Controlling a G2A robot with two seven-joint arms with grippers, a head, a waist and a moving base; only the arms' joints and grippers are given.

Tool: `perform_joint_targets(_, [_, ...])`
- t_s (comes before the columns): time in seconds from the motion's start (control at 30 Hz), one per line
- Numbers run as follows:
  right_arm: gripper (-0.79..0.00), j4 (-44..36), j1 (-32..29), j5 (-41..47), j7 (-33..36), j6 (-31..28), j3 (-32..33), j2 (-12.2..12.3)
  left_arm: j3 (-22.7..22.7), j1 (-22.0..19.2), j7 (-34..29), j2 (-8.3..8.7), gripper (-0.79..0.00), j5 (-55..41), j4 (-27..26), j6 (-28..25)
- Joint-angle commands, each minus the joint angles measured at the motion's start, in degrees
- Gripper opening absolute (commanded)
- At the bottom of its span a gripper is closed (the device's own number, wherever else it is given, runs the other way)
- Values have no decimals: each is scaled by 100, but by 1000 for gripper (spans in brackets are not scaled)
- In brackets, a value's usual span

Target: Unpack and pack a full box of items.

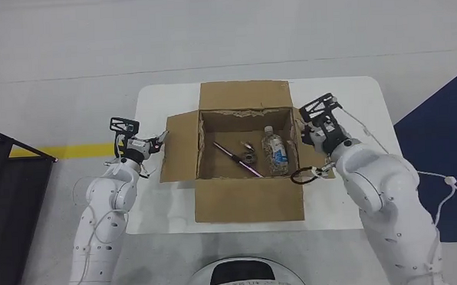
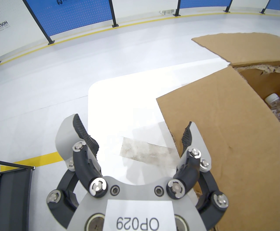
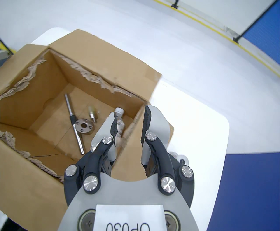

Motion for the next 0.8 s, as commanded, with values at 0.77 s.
perform_joint_targets(0.77, [-268,4044,1954,477,1205,582,244,66,0,0,0,0,0,0,0,0])
